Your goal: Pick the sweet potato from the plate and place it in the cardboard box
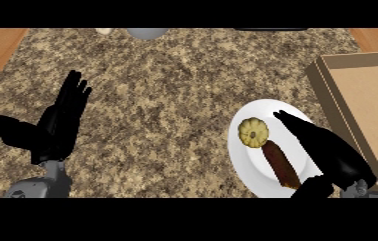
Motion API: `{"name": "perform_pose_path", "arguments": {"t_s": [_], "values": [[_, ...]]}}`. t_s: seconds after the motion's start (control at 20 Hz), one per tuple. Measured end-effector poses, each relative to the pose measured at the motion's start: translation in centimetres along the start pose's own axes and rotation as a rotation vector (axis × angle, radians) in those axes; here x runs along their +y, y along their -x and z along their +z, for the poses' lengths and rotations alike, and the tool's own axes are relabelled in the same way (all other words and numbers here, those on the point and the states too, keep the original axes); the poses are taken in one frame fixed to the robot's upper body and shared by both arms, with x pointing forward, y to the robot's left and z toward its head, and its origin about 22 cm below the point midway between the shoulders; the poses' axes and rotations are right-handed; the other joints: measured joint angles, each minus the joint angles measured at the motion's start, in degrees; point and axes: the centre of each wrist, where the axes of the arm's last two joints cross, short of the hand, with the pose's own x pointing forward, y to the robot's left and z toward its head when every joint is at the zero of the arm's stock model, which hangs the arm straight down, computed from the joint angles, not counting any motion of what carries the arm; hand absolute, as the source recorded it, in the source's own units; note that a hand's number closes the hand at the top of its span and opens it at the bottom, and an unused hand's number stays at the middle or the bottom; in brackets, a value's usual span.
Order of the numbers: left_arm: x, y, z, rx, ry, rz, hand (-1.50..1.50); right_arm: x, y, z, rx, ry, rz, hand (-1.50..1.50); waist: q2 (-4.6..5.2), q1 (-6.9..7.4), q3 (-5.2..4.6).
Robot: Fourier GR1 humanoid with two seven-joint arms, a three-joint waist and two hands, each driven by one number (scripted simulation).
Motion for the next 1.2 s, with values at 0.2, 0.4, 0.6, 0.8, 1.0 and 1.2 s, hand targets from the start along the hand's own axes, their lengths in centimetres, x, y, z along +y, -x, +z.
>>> {"name": "perform_pose_path", "arguments": {"t_s": [0.2, 0.4, 0.6, 0.8, 1.0, 1.2], "values": [[0.8, -0.3, 0.0, -0.001, -0.003, -0.004, 0.0, 0.3, 0.6, -0.6, 0.013, -0.002, 0.006, -1.5, 0.0, 0.01, 0.0], [0.5, 0.4, -0.4, -0.004, -0.003, -0.001, 0.0, 0.3, 0.6, -0.9, 0.013, -0.001, 0.006, -1.5, 0.02, -0.04, 0.01], [0.4, 0.4, -0.4, -0.001, 0.005, 0.003, 0.0, 1.1, 1.4, -2.1, 0.011, -0.024, 0.011, -1.5, 0.01, 0.0, 0.0], [0.2, 0.3, 0.2, -0.003, 0.002, 0.002, 0.0, 2.0, 1.1, -1.9, 0.013, -0.032, 0.012, -1.5, -0.01, -0.01, 0.0], [0.6, -0.2, 0.4, -0.007, 0.0, -0.001, 0.0, 2.6, 1.1, -2.7, 0.017, -0.038, 0.015, -1.5, 0.0, 0.03, 0.01], [0.3, -0.1, 0.8, -0.005, 0.003, 0.001, 0.0, 3.4, 1.9, -2.4, 0.029, -0.048, 0.023, -1.5, 0.0, -0.02, 0.02]]}}
